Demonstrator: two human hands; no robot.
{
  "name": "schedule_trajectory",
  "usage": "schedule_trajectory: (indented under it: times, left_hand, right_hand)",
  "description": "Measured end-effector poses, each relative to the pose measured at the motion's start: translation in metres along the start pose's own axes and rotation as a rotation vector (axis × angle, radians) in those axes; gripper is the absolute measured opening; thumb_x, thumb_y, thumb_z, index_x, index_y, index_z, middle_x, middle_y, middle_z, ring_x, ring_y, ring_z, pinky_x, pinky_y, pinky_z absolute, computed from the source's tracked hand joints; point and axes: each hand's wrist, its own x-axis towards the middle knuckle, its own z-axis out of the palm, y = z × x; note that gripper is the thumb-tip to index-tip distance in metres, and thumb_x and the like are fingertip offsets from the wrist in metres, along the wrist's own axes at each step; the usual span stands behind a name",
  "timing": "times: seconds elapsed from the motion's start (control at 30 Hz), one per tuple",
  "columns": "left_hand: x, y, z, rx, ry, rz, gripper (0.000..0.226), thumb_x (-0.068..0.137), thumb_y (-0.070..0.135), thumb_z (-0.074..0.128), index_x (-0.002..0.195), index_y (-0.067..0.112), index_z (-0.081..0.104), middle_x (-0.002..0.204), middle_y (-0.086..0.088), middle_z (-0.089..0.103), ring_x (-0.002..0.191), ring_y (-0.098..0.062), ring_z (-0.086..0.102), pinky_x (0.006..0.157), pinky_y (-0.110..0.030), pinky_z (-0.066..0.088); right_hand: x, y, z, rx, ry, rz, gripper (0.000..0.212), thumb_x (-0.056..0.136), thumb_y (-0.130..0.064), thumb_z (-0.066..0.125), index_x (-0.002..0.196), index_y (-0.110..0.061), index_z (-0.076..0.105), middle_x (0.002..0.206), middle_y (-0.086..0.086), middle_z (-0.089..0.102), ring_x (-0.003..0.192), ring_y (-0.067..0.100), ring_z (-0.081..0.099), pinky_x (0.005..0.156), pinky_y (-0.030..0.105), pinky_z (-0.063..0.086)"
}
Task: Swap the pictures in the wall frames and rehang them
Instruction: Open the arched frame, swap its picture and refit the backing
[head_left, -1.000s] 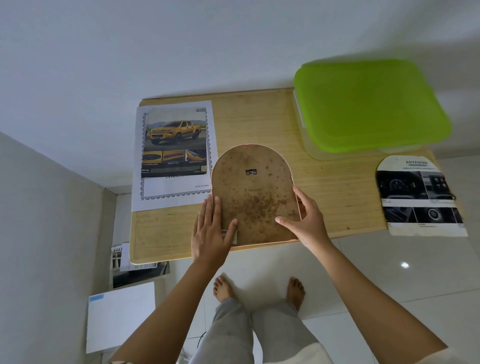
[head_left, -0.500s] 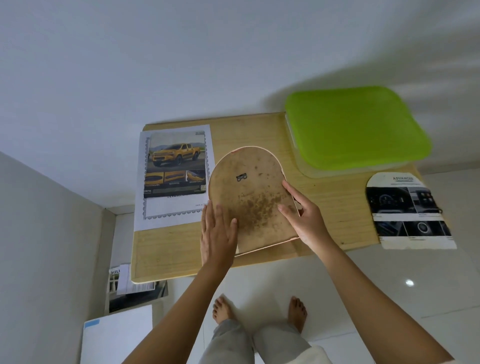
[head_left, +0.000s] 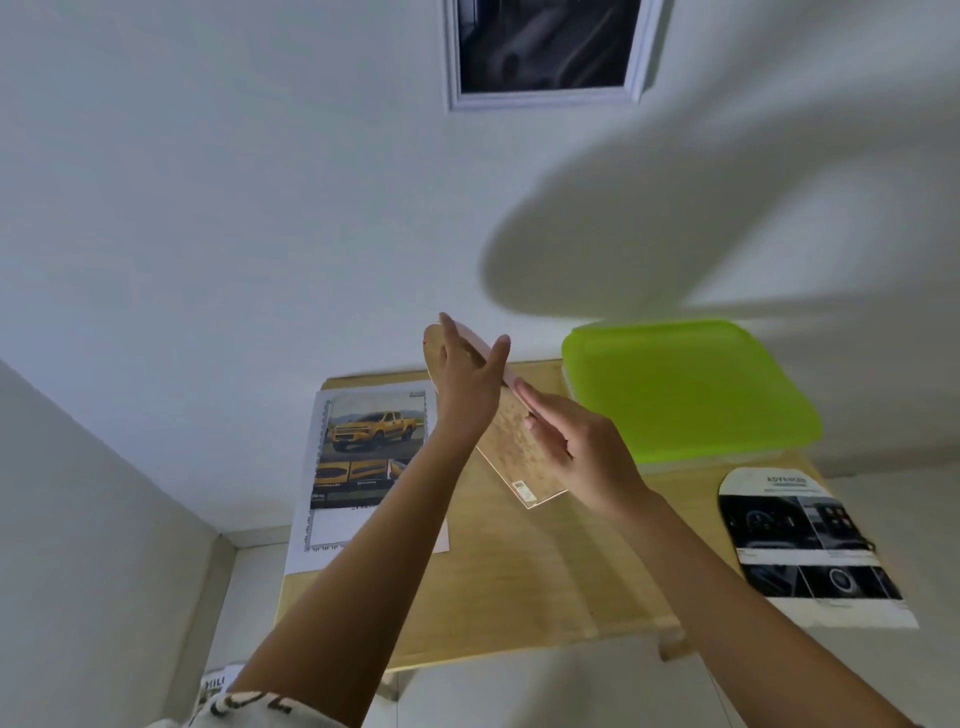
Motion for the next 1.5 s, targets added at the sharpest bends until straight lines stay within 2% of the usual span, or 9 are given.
schedule_trajectory:
  times: [0.1, 0.23, 0.37, 0.5, 0.8, 0.9, 1.1, 1.3, 1.5]
  left_hand:
    - [0.003, 0.005, -0.014, 0.023, 0.044, -0.011, 0.074, 0.086, 0.037, 0.048, 0.145, 0.025, 0.006, 0.116, -0.012, 0.055, 0.105, -0.035, 0.057, 0.086, -0.05, 0.051]
    - [-0.002, -0.004, -0.035, 0.071, 0.145, -0.002, 0.024, 0.093, 0.012, 0.038, 0.114, 0.022, 0.037, 0.078, 0.002, 0.048, 0.082, -0.027, 0.052, 0.066, -0.032, 0.045]
    - [-0.006, -0.023, -0.061, 0.004, 0.239, -0.073, 0.047, 0.096, 0.013, 0.038, 0.142, 0.015, 0.03, 0.126, -0.013, 0.053, 0.106, -0.028, 0.056, 0.085, -0.037, 0.051]
    - [-0.011, -0.041, -0.093, -0.167, 0.341, -0.146, 0.045, 0.096, 0.012, 0.036, 0.14, 0.02, 0.033, 0.115, -0.006, 0.055, 0.084, -0.019, 0.06, 0.073, -0.038, 0.056]
    - [0.003, -0.051, -0.151, -0.405, 0.432, -0.227, 0.033, 0.094, 0.028, 0.047, 0.127, 0.029, 0.052, 0.116, -0.007, 0.06, 0.093, -0.025, 0.061, 0.065, -0.035, 0.054]
    - [0.011, -0.034, -0.159, -0.441, 0.391, -0.146, 0.03, 0.093, 0.031, 0.05, 0.123, 0.027, 0.054, 0.112, -0.005, 0.062, 0.095, -0.026, 0.063, 0.071, -0.037, 0.056]
    - [0.029, 0.005, -0.172, -0.408, 0.374, 0.017, 0.03, 0.095, 0.034, 0.048, 0.124, 0.031, 0.052, 0.113, -0.003, 0.063, 0.096, -0.024, 0.064, 0.073, -0.036, 0.058]
    - [0.032, 0.022, -0.168, -0.049, 0.421, 0.222, 0.047, 0.097, 0.042, 0.028, 0.143, 0.033, 0.026, 0.123, 0.008, 0.053, 0.097, -0.01, 0.059, 0.079, -0.027, 0.052]
    - [0.054, 0.071, -0.201, -0.108, 0.406, 0.434, 0.039, 0.088, 0.058, 0.034, 0.125, 0.056, 0.023, 0.118, 0.021, 0.052, 0.096, -0.001, 0.058, 0.08, -0.016, 0.05]
  right_hand:
    - [0.006, -0.016, 0.007, -0.064, -0.014, -0.043, 0.038, 0.092, -0.02, 0.046, 0.129, -0.017, 0.052, 0.097, -0.002, 0.067, 0.063, 0.012, 0.059, 0.051, 0.026, 0.049]
    - [0.006, -0.037, 0.025, -0.149, -0.156, -0.004, 0.04, 0.092, -0.03, 0.046, 0.132, -0.028, 0.046, 0.111, -0.009, 0.061, 0.068, 0.014, 0.061, 0.055, 0.028, 0.051]
    - [-0.001, -0.05, 0.045, -0.094, -0.266, 0.043, 0.045, 0.092, -0.042, 0.044, 0.135, -0.026, 0.045, 0.124, -0.008, 0.056, 0.102, 0.013, 0.058, 0.078, 0.028, 0.05]
    - [-0.001, -0.055, 0.059, 0.29, -0.38, 0.197, 0.045, 0.094, -0.029, 0.049, 0.137, -0.015, 0.043, 0.125, 0.0, 0.054, 0.11, 0.006, 0.053, 0.087, 0.016, 0.049]
    - [0.057, -0.005, 0.062, 0.011, -0.232, 0.218, 0.038, 0.092, -0.014, 0.052, 0.129, -0.01, 0.052, 0.128, 0.008, 0.052, 0.124, 0.02, 0.043, 0.106, 0.028, 0.034]
    - [0.089, -0.005, 0.057, 0.214, -0.252, 0.349, 0.04, 0.094, -0.014, 0.049, 0.134, -0.013, 0.047, 0.134, 0.003, 0.051, 0.125, 0.015, 0.046, 0.105, 0.02, 0.031]
    - [0.132, -0.009, 0.061, 0.586, -0.159, 0.538, 0.038, 0.093, -0.021, 0.051, 0.13, -0.031, 0.049, 0.117, 0.003, 0.062, 0.107, 0.02, 0.058, 0.091, 0.034, 0.047]
    - [0.175, -0.032, 0.048, 0.634, 0.125, 0.384, 0.042, 0.09, -0.008, 0.055, 0.13, -0.019, 0.049, 0.098, -0.007, 0.059, 0.081, -0.015, 0.055, 0.071, 0.001, 0.041]
    - [0.247, -0.085, 0.022, 0.583, 0.296, 0.2, 0.042, 0.093, -0.017, 0.049, 0.133, -0.031, 0.043, 0.121, -0.007, 0.055, 0.08, -0.007, 0.062, 0.065, 0.008, 0.05]
